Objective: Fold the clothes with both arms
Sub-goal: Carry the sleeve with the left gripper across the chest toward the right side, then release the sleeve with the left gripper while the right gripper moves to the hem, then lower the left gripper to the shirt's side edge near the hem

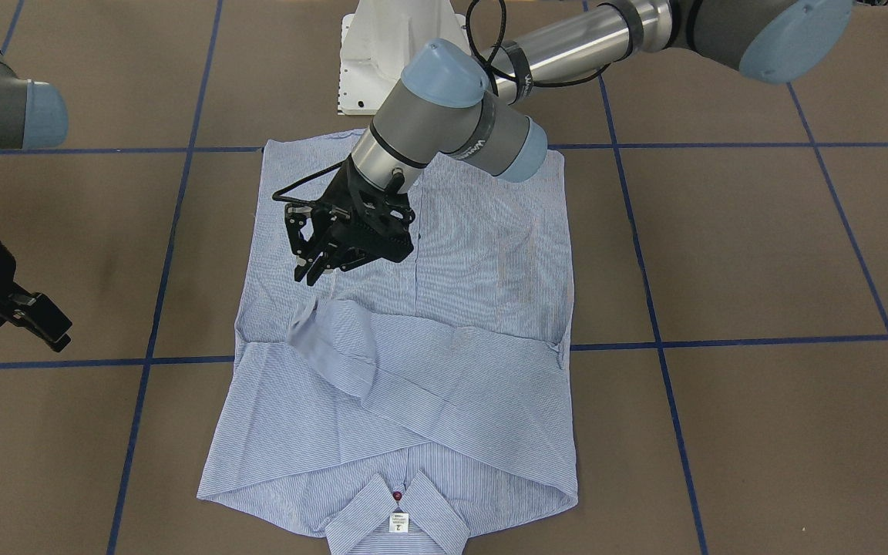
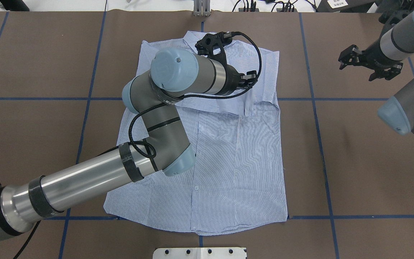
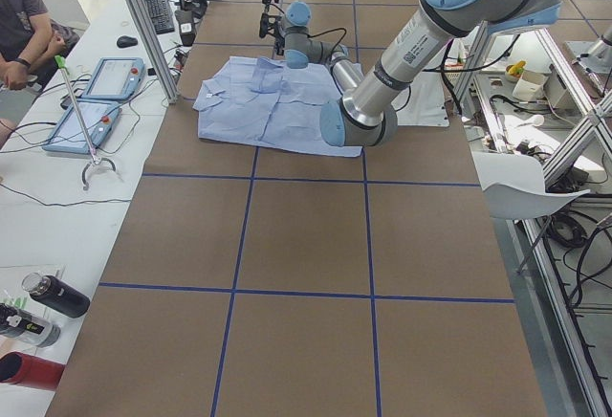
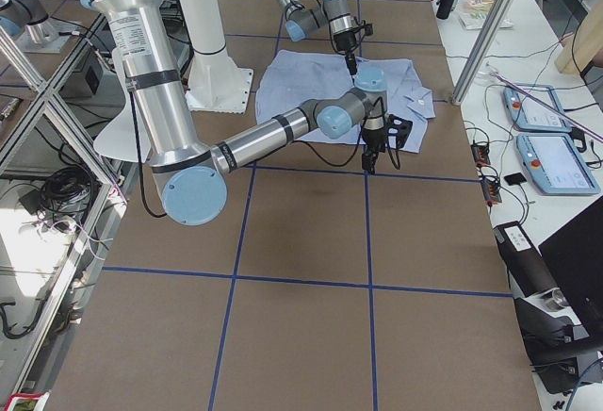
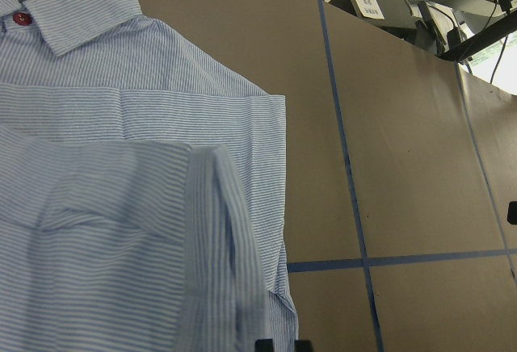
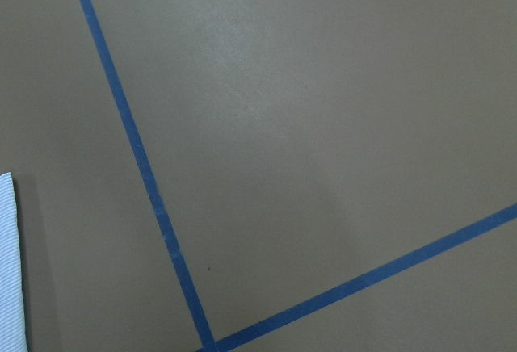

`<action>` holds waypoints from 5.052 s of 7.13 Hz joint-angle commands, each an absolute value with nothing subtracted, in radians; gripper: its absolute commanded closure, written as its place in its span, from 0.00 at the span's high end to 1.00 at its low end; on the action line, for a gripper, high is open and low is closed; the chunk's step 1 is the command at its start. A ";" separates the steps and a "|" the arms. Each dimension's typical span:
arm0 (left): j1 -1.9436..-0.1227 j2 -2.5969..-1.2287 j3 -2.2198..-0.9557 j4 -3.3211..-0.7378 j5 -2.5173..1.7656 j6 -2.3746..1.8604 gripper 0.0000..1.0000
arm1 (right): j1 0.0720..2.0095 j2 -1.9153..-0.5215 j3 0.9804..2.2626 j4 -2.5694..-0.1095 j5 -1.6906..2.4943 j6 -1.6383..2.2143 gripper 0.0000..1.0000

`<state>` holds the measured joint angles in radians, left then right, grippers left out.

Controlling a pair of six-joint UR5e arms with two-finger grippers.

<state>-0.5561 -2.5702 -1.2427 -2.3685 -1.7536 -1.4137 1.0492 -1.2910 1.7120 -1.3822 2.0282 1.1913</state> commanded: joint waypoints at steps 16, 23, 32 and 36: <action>-0.584 -1.994 -2.125 -1.979 -1.792 -1.256 0.92 | 0.017 -1.565 2.148 -1.368 1.341 2.316 0.79; -0.584 -1.979 -2.128 -1.979 -1.789 -1.256 0.94 | 0.014 -1.546 2.122 -1.370 1.341 2.315 0.58; -0.584 -1.962 -2.149 -1.979 -1.769 -1.256 0.94 | 0.012 -1.546 2.121 -1.370 1.341 2.315 0.00; -0.584 -1.868 -2.170 -1.977 -1.776 -1.398 0.90 | 0.021 -1.549 2.157 -1.371 1.347 2.313 0.00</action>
